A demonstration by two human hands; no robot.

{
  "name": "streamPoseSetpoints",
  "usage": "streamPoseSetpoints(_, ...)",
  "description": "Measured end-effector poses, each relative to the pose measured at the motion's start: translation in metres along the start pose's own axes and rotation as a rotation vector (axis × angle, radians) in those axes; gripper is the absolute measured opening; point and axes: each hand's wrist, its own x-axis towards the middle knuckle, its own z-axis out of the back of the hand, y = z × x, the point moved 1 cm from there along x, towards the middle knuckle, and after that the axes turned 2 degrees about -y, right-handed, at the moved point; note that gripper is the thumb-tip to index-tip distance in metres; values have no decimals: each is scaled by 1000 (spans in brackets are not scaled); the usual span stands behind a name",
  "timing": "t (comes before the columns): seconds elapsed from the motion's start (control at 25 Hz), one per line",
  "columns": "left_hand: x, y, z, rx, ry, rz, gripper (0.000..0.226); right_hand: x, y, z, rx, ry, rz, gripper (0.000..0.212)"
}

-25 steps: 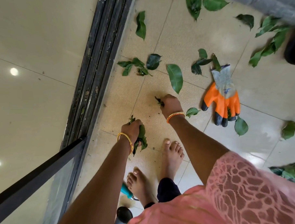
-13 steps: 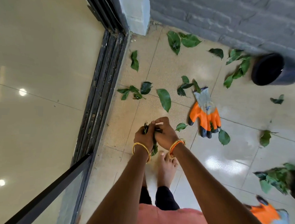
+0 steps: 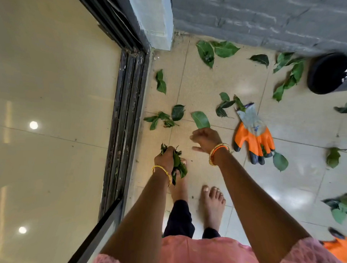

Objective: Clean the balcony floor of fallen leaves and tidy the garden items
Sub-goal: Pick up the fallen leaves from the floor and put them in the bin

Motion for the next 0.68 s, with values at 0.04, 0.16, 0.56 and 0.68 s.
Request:
streamPoseSetpoints(0.04, 11, -5, 4, 23, 20, 27, 34, 15, 1, 6, -151, -127, 91, 15)
streamPoseSetpoints(0.16, 39, -19, 10, 70, 52, 55, 29, 57, -2, 15, -688, -276, 257, 48)
streamPoseSetpoints(0.56, 74, -37, -3, 260, 125, 53, 33, 92, -31, 1, -723, -529, 450, 28)
streamPoseSetpoints(0.68, 70, -38, -12, 291, 133, 16, 67, 74, -22, -5, -839, -389, 524, 26)
